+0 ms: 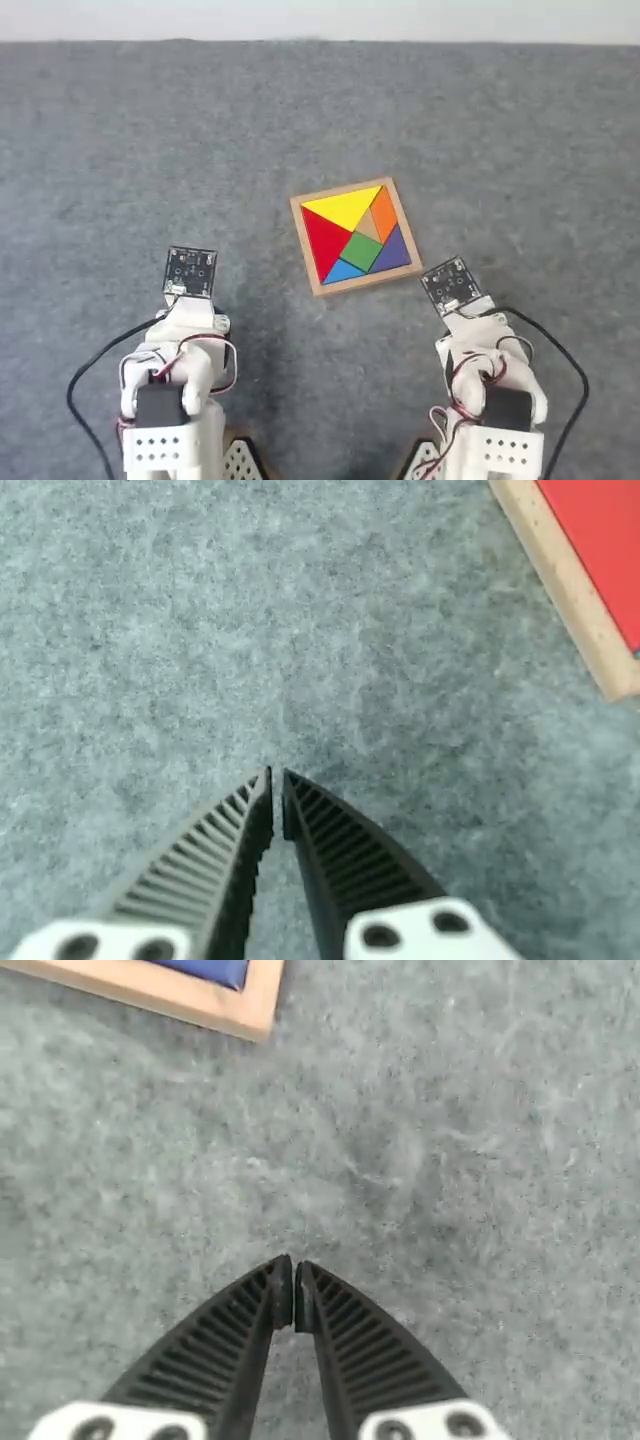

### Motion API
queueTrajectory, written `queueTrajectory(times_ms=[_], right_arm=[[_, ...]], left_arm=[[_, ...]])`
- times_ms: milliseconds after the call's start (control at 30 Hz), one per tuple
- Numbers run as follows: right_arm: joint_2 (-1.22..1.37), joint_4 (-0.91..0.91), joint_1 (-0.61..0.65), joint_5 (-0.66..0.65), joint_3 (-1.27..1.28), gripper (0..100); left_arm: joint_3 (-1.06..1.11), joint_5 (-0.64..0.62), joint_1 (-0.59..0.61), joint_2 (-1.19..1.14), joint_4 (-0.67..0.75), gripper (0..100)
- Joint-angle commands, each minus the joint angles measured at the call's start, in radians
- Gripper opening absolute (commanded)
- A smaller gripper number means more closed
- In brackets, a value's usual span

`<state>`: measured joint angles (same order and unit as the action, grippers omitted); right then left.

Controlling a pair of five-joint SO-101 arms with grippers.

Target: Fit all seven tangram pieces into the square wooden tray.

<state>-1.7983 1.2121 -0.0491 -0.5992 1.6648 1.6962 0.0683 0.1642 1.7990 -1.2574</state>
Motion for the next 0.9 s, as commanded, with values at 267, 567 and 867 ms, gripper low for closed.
queueTrajectory(times_ms=[267,567,867], right_arm=[[-0.004,-0.005,-0.073,0.054,0.017,1.0],[-0.004,-0.005,-0.073,0.054,0.018,1.3],[-0.002,0.005,-0.079,0.048,0.018,1.2]], left_arm=[[-0.012,0.0,-0.002,0.017,-0.003,2],[-0.012,0.0,-0.002,0.017,-0.003,2],[-0.012,0.0,-0.002,0.017,-0.003,2]])
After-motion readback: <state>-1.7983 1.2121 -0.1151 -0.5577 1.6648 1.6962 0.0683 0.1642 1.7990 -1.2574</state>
